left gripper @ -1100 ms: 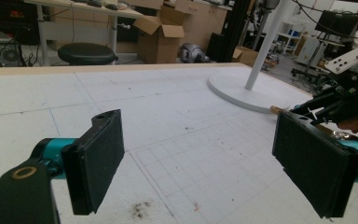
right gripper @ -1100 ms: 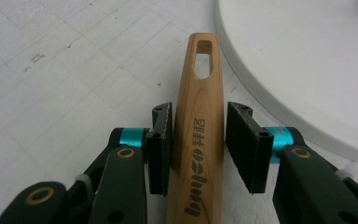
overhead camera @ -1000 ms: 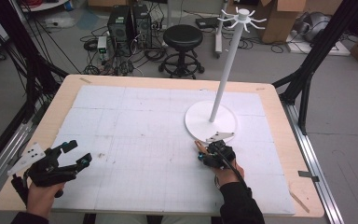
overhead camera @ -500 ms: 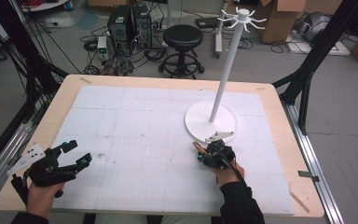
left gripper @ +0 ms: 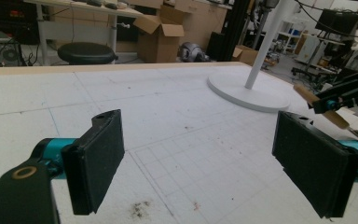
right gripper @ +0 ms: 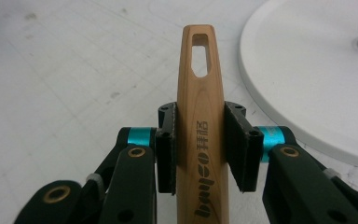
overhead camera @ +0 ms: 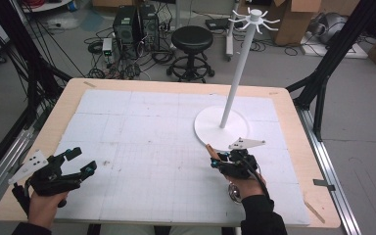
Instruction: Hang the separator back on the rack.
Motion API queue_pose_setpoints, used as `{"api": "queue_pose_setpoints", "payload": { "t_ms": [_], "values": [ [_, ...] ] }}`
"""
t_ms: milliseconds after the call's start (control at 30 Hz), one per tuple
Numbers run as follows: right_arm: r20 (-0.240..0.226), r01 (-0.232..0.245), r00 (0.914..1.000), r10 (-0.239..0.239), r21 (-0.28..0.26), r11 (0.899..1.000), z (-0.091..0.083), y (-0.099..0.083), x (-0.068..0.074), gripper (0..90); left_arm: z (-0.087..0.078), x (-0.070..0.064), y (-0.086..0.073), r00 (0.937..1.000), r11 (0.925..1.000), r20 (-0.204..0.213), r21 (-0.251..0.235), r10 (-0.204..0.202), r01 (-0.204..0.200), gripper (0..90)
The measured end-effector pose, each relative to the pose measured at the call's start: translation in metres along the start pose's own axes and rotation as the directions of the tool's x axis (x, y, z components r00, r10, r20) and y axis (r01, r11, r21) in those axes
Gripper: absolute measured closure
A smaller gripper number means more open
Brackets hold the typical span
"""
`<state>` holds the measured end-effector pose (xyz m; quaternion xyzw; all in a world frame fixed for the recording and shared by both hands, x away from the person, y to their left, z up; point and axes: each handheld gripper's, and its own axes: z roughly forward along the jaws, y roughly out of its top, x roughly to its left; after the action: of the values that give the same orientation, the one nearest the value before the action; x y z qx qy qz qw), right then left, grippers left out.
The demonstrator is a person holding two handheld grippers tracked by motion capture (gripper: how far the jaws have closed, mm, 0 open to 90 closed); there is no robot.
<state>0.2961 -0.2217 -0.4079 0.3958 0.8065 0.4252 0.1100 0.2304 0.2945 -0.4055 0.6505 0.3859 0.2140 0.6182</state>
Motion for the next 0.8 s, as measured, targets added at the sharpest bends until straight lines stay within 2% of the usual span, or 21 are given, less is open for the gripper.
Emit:
{"api": "queue_pose_setpoints", "payload": {
  "t_ms": [200, 400, 467, 567, 700, 800],
  "values": [
    [-0.051, -0.006, 0.9987, 0.003, -0.074, 0.997, -0.017, 0.001, 0.001, 67.3, 0.001, -0.001, 0.000, 1.0000, 1.0000, 0.000, 0.005, 0.004, -0.004, 17.1],
    [-0.119, 0.023, 0.9922, -0.038, -0.123, 0.992, -0.024, 0.006, 0.013, 67.3, 0.001, -0.002, 0.000, 1.0000, 1.0000, 0.007, 0.000, 0.002, -0.002, 17.1],
    [-0.157, 0.033, 0.9860, -0.057, -0.149, 0.988, -0.024, 0.010, 0.019, 67.2, 0.000, -0.003, 0.001, 1.0000, 1.0000, 0.003, -0.008, 0.002, -0.002, 16.9],
    [-0.200, 0.045, 0.9764, -0.080, -0.174, 0.984, -0.024, 0.015, 0.029, 67.2, -0.001, -0.004, 0.003, 0.9998, 0.9997, 0.016, -0.021, -0.010, 0.010, 16.7],
    [-0.254, 0.060, 0.9607, -0.112, -0.205, 0.977, -0.022, 0.022, 0.041, 67.2, 0.001, -0.007, 0.007, 0.9980, 0.9998, 0.063, -0.018, -0.009, 0.010, 16.7],
    [-0.293, 0.068, 0.9464, -0.136, -0.231, 0.971, -0.021, 0.027, 0.049, 67.2, 0.004, -0.012, 0.009, 0.9918, 0.9999, 0.128, -0.012, -0.007, 0.009, 17.3]
  ]
}}
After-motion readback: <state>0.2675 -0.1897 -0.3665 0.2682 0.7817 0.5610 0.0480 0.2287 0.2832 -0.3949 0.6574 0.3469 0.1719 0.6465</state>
